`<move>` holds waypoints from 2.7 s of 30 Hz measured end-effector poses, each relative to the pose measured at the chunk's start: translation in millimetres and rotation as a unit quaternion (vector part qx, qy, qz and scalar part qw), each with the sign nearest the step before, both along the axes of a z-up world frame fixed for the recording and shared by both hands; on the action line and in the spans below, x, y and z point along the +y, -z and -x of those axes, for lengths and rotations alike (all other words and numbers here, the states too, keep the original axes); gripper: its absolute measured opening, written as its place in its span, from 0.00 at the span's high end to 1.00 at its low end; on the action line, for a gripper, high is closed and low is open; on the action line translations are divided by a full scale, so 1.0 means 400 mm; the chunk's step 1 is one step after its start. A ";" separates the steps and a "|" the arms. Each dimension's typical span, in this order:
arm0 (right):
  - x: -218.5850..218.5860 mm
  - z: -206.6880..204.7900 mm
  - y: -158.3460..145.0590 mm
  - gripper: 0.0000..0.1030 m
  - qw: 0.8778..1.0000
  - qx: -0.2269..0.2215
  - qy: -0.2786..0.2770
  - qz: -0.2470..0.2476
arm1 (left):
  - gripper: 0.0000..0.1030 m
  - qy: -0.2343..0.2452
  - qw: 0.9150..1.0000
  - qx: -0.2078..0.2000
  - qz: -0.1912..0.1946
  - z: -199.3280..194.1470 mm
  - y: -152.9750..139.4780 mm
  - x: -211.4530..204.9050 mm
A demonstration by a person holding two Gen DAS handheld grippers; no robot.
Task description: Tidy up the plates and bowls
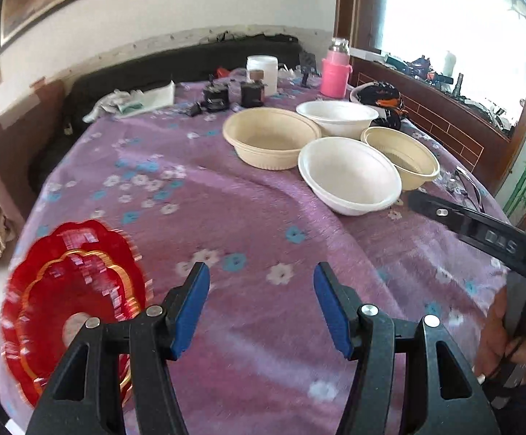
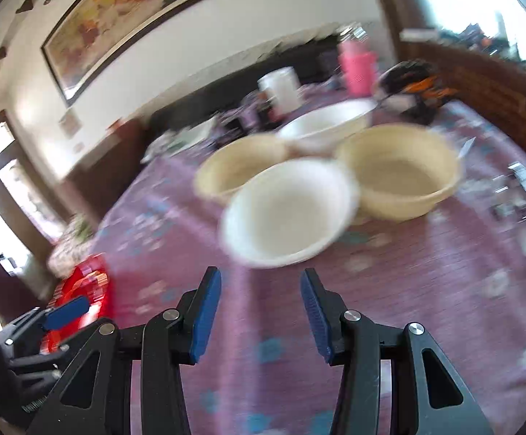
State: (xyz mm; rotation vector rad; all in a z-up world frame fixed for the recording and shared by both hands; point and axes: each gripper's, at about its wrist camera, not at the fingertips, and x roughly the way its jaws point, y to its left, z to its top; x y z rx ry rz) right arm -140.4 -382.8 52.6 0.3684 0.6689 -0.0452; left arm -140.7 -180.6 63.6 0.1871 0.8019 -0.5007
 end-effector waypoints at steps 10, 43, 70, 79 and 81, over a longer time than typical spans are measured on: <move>-0.178 -0.020 0.042 0.52 0.995 -0.042 0.041 -0.083 | 0.43 -0.006 0.998 0.035 0.048 -0.199 0.017 -0.144; -0.162 -0.104 0.084 0.88 0.993 -0.051 0.000 -0.110 | 0.85 0.050 0.997 0.001 0.058 -0.237 0.091 -0.230; -0.072 -0.031 0.058 0.87 0.992 -0.044 -0.043 -0.109 | 0.84 0.020 0.997 -0.070 0.012 -0.071 0.013 -0.130; 0.013 -0.019 0.030 0.87 0.992 -0.046 -0.075 -0.096 | 0.84 -0.003 0.998 -0.066 0.016 -0.035 0.010 -0.044; 0.025 -0.018 0.027 0.87 0.991 -0.045 -0.078 -0.094 | 0.84 -0.008 0.998 -0.067 0.018 -0.029 0.008 -0.027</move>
